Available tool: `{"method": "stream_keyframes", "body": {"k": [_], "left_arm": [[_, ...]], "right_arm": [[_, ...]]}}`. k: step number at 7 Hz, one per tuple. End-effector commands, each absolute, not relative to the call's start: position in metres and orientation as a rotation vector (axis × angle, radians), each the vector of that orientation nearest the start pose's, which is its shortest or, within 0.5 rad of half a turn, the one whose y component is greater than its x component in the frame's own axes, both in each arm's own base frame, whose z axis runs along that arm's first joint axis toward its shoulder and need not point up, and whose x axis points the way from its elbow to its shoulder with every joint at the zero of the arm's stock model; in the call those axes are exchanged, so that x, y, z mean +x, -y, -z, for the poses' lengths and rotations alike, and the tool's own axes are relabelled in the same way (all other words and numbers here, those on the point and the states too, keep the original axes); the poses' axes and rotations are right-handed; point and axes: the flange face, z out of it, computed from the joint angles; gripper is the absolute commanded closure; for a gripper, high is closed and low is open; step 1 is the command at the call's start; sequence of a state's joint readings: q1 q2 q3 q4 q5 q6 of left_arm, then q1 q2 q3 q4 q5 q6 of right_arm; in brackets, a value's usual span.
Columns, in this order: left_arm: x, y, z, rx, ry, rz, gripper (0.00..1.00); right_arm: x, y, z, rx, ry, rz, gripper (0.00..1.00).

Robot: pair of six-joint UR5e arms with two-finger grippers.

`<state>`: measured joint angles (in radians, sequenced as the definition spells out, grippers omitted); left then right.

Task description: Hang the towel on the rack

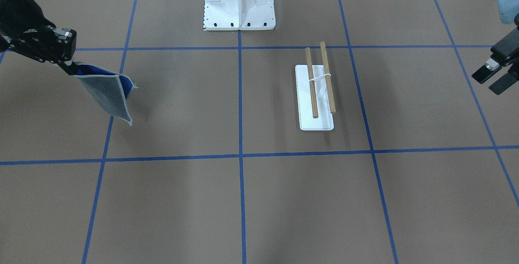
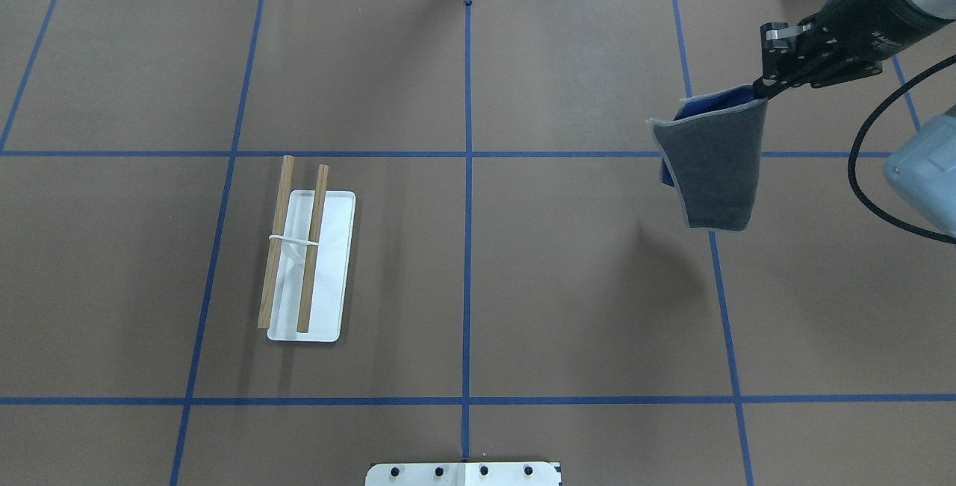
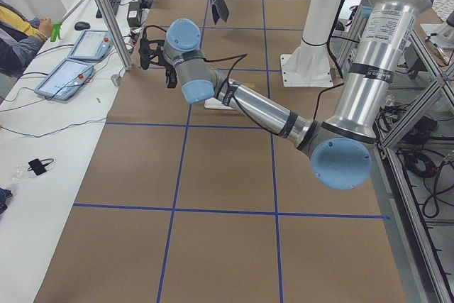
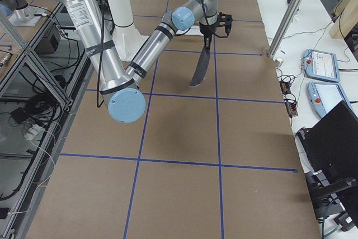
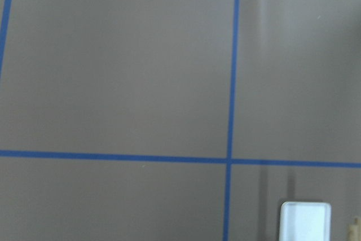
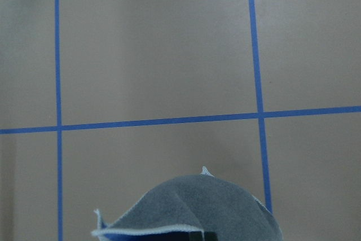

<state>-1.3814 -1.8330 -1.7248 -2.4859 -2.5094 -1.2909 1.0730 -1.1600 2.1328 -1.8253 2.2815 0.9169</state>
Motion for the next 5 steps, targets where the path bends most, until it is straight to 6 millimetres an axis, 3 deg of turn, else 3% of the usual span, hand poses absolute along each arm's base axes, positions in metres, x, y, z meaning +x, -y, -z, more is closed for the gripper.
{"method": "stream_keyframes", "body": {"k": [1, 3, 5], "left_arm": [[0.057, 0.546, -0.353, 0.474, -1.463, 0.278, 0.02], [0.086, 0.531, -0.336, 0.099, -1.642, 0.579, 0.02], [0.101, 0.517, -0.298, -0.238, -1.751, 0.78, 0.02]], "right_arm": [[-0.211, 0.462, -0.187, 0.065, 1.0, -0.158, 1.0], [-0.252, 0.446, -0.155, 0.06, 1.013, -0.193, 1.0], [-0.278, 0.433, -0.129, 0.074, 1.029, -0.214, 1.0]]}}
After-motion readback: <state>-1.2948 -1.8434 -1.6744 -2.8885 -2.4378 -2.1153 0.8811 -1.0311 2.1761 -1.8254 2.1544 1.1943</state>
